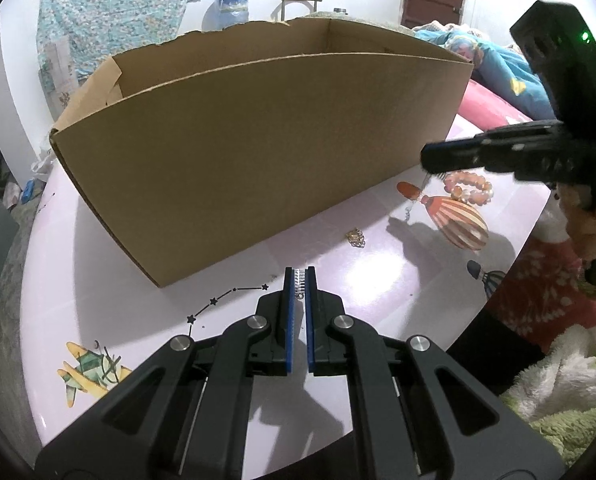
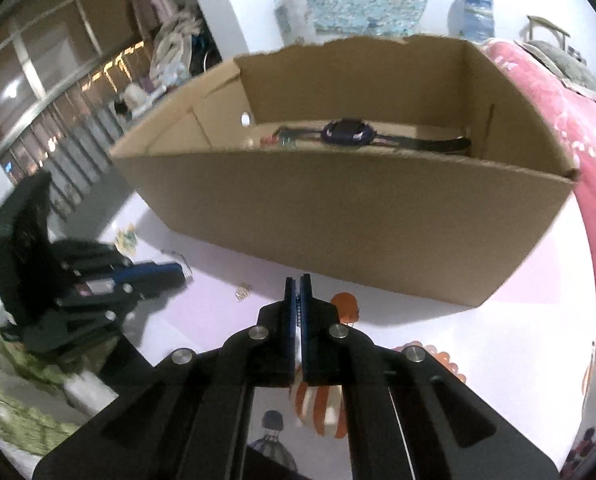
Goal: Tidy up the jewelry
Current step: 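Carry the silver charm over the box with the left tool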
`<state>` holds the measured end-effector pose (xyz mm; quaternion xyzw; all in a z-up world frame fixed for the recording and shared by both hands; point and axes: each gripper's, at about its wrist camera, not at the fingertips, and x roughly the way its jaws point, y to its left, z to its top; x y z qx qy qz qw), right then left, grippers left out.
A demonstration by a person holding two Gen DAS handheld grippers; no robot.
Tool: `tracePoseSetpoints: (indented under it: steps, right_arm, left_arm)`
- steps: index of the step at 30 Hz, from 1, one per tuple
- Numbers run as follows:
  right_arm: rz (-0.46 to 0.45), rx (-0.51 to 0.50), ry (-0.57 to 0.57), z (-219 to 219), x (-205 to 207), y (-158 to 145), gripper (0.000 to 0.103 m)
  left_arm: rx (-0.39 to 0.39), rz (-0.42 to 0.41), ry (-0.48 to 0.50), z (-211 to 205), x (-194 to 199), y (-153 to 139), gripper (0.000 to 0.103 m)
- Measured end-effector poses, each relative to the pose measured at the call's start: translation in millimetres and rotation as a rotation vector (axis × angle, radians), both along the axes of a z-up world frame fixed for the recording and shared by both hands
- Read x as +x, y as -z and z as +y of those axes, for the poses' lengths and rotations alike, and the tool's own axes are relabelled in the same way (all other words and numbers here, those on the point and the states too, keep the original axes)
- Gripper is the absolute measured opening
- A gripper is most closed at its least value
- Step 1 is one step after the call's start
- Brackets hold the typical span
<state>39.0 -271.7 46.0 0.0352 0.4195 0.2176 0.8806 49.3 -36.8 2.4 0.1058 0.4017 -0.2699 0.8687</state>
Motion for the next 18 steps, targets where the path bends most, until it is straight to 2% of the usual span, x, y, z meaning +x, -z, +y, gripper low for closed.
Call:
tracePoseSetpoints:
  steps: [6,11,15,18]
  right_arm:
    - [-0.042,0.035,-0.011,-3.1,-5.0,-17.5,0.002]
    - [-0.098,0.08,-0.025,0.8,-12.4,-41.3,0.002]
    - [-0.165,0.128,-0.038,-0.5,-17.5,-71.6,0.002]
    - [-0.222,0.161,-0.058,0.4,-14.4,-96.6,0.002]
  left_arm:
    - [0.004,-0.015,0.0,0.7,-4.3,-4.8,0.004]
    - [-0.02,-0.038,-0.001,4.4,-12.5,-21.8,0.004]
    - [-0.079,-0.084,0.021,8.3,-23.0,-55.0,0.004]
    - [-0.158,-0.123,0.052,13.4,-28.5,-88.5,0.004]
